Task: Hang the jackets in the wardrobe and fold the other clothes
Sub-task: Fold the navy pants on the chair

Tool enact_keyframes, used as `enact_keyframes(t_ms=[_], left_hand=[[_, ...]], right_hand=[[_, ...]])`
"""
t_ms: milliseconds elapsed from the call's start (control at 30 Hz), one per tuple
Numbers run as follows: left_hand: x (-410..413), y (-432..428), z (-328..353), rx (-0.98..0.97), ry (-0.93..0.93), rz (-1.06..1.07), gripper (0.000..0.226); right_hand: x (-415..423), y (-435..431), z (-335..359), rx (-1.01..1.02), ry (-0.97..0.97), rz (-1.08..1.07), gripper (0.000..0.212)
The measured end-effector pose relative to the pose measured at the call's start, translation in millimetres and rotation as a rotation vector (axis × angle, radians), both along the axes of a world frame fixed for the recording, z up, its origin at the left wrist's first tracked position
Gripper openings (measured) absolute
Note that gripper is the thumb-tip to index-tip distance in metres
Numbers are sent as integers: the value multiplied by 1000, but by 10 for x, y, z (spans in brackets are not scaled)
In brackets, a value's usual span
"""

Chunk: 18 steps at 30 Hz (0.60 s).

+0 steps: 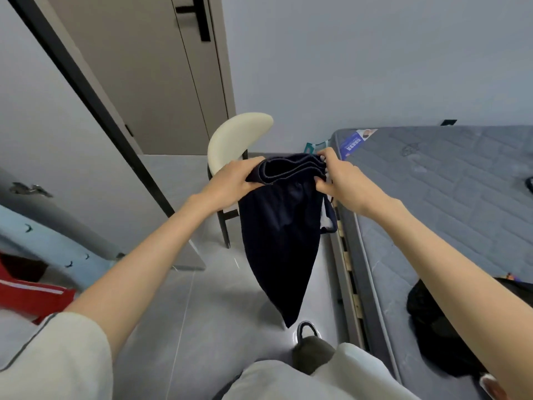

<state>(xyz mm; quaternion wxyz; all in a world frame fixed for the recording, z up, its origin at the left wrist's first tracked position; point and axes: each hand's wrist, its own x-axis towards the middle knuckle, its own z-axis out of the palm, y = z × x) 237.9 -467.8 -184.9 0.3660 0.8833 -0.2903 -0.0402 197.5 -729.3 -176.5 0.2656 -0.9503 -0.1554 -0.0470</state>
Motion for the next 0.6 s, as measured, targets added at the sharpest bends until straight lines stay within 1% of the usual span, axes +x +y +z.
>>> enact_keyframes(t_ms=[100,167,267,333,400,500,600], left_hand=[[123,-48,-25,-73,58,-22,31],[272,-97,-68,-38,54,-21,31],[598,-195,-150,43,-35,33,27],[864,-290,-201,114,-100,99,31],[1149,-392,-221,125,-64,133,35],[1604,-599,-228,135,-13,191,38],[2050,-853,-217,102,87,214,32]], right_hand=[[118,-76,-75,20,30,-21,32],[234,-126,-135,43,46,-24,34],[497,-214,-198,4,50,-53,34],[746,-288,-216,-26,51,-69,34],[1044,-382,-226,-34,62,-68,33],[1546,-565,-227,47,107,-27,27],[2041,-766,-202,111,135,1,21]])
